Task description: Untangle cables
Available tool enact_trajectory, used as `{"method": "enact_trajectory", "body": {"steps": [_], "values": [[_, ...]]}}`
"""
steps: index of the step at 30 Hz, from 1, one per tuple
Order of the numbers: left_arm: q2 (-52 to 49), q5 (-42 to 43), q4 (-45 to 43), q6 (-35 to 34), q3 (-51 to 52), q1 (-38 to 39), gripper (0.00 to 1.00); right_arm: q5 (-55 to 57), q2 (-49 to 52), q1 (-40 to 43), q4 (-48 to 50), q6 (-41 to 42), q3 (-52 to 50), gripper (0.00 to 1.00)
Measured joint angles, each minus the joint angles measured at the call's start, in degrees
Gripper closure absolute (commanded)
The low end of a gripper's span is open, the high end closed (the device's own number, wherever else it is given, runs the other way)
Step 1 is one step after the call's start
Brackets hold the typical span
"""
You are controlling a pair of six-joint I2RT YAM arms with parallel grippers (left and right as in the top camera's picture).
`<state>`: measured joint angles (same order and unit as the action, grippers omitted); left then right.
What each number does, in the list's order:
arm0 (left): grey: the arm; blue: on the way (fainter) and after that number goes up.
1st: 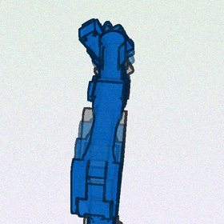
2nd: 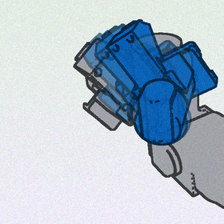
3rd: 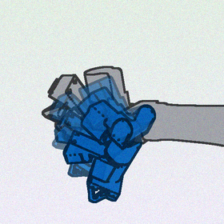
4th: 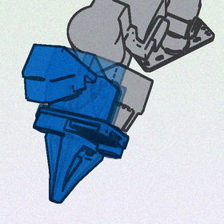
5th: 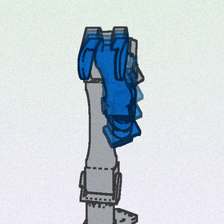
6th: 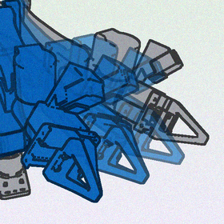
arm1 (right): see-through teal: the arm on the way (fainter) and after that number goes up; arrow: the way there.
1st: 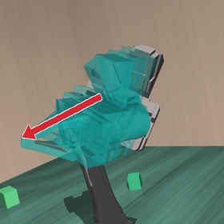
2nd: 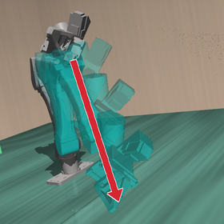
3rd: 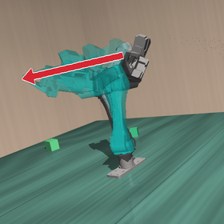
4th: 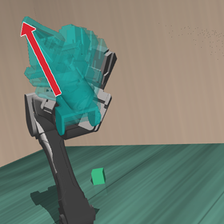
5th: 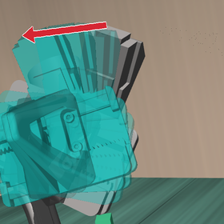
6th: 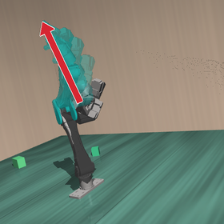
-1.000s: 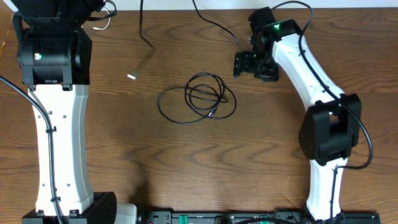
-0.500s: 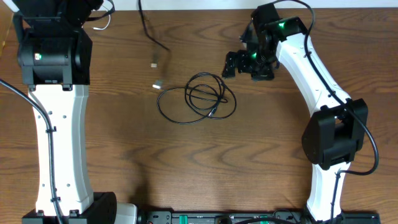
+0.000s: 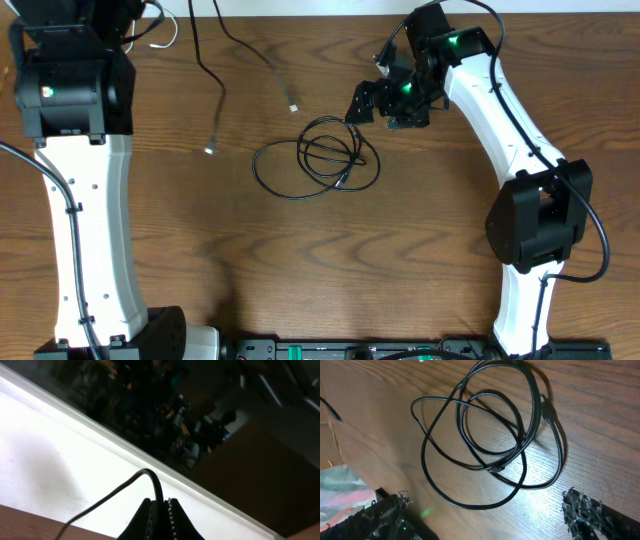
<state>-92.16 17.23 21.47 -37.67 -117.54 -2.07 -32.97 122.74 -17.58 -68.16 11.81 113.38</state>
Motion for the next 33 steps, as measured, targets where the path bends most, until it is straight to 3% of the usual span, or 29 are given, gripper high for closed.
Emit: {"method": "enact_trajectory", "body": {"steps": [11,33], "values": [[-2.69,-1.14,4.55,-2.40,0.00,-8.07,0.93,-0.31,-0.02,0.00,-0.44,-0.33,0.00,0.01],[-20.06,-2.21,11.67,-3.06,0.00,-29.14,0.93,-0.13,-0.02,-2.86,-0.87,-0.33,0.00,0.01]]}}
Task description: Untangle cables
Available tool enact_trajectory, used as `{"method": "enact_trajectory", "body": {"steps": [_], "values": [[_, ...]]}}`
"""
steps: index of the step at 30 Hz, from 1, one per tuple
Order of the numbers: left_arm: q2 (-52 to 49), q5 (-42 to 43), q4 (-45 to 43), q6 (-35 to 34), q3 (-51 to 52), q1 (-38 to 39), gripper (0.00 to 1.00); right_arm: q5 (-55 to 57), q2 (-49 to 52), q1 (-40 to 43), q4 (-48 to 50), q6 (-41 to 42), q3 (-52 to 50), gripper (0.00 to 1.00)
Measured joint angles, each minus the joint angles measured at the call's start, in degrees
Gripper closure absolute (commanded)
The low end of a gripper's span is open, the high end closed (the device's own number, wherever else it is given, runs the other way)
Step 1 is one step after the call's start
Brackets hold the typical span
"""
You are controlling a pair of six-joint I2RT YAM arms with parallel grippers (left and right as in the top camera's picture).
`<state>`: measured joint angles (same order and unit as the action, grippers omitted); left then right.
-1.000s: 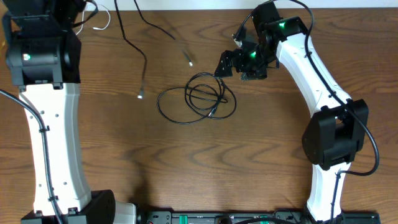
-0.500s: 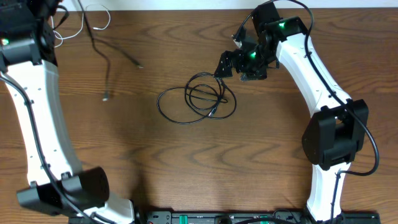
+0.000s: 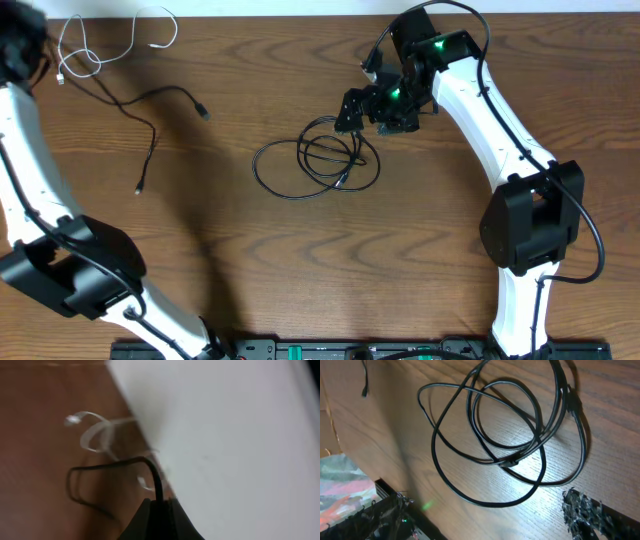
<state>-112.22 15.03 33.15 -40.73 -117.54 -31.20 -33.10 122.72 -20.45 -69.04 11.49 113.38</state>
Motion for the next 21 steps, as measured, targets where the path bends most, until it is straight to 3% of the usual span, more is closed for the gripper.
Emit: {"method": "enact_trajectory", "body": {"steps": [12,14,16,18,21], "values": [[-9.35,-7.63,1.53,4.20,0.00,-10.19,0.89,1.18,0.00,-0.04,-1.64,0.07,0.00,0.01],[-11.17,-9.60,1.75,4.85,0.00,-11.13,0.70,1.27,0.00,-0.04,-1.66,0.17,0.00,0.01],[-12.98,-11.15,2.19,6.21,0.00,-12.07,0.62,1.40,0.00,-0.04,-1.88,0.22,0.00,0.01],[-14.60,-12.13,2.25,7.69,0.00,-13.07,0.42,1.46,0.00,-0.04,-2.12,0.22,0.00,0.01],[-15.78,-12.83,2.05,8.83,0.02,-14.47,0.21,1.53,0.00,-0.04,-2.34,0.24,0.00,0.01]]}}
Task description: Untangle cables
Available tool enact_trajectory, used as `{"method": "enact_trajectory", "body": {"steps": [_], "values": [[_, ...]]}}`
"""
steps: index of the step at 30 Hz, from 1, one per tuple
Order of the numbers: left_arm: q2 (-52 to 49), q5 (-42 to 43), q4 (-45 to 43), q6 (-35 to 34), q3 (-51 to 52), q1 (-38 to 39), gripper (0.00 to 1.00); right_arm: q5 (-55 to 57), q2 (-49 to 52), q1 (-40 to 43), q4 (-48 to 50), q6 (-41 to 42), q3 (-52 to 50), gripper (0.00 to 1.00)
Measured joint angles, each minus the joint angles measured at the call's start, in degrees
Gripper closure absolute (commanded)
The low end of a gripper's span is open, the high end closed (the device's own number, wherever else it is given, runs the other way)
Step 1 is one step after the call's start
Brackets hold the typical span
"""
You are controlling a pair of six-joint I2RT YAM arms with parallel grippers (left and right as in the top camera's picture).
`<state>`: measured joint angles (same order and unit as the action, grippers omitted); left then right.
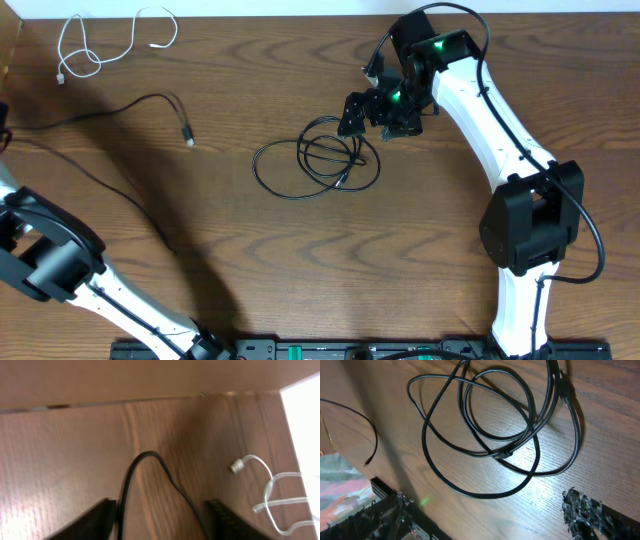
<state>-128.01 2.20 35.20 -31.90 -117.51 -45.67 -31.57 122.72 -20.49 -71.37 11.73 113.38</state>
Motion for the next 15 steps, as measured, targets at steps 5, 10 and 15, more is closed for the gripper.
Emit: {"method": "enact_trajectory", "body": {"steps": [5,10,15], "values": [[0.20,-0.68,-1.60,1.92,0.00,-1.51,0.13,0.09,0.00,0.00,0.00,-0.02,0.00,0.01],[1.20,0.85,-1.44,2.38,0.00,-1.42,0.12,0.09,0.00,0.00,0.00,-0.02,0.00,0.01],[3.80,4.50,6.51,2.40,-0.07,-1.27,0.12,0.11,0.00,-0.04,0.02,0.00,0.00,0.01]]}}
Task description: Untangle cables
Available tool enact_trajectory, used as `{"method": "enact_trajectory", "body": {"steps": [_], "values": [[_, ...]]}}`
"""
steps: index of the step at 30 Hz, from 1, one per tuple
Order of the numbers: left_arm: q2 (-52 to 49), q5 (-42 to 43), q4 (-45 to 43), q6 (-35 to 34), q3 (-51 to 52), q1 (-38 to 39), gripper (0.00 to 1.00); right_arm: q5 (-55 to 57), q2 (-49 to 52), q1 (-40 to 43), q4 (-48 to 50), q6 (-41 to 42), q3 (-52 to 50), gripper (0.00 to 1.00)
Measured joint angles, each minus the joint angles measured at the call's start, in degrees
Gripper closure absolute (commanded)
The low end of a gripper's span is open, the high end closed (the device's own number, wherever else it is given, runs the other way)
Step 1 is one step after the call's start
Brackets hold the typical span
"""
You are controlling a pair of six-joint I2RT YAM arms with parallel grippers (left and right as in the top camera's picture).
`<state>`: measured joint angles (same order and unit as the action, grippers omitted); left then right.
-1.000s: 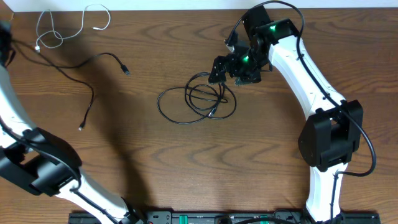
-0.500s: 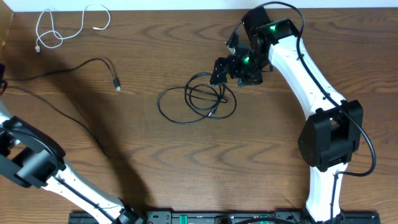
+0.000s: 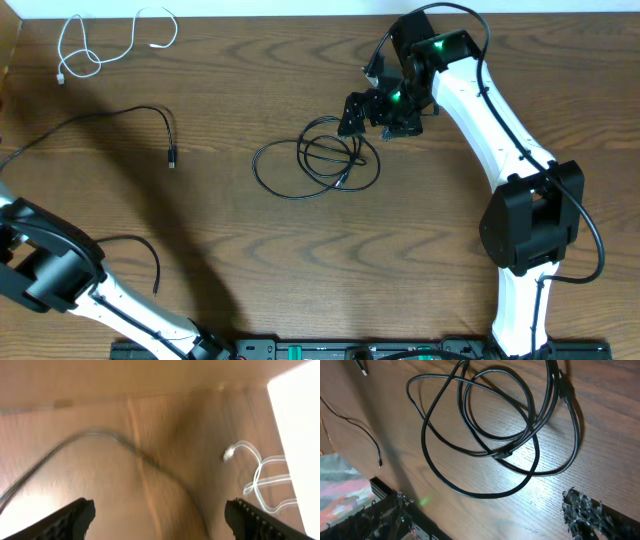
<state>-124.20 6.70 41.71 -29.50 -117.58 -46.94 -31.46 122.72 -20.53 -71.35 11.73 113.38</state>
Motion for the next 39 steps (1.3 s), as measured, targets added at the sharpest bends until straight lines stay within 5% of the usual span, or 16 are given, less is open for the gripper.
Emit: {"method": "enact_trajectory", "body": {"steps": [14,26,39], "values": [[0.52,-5.14,25.07,-1.07,5.97,0.15,0.12,0.04,0.00,-0.07,1.11,-1.27,0.00,0.01],[2.38,2.89,31.15,0.00,10.99,0.22,0.12,0.48,0.00,-0.07,1.07,-1.75,0.00,0.01],[28.15,2.34,25.20,-1.84,23.08,3.21,0.10,1.51,0.00,-0.07,1.53,-1.75,0.00,0.01]]}}
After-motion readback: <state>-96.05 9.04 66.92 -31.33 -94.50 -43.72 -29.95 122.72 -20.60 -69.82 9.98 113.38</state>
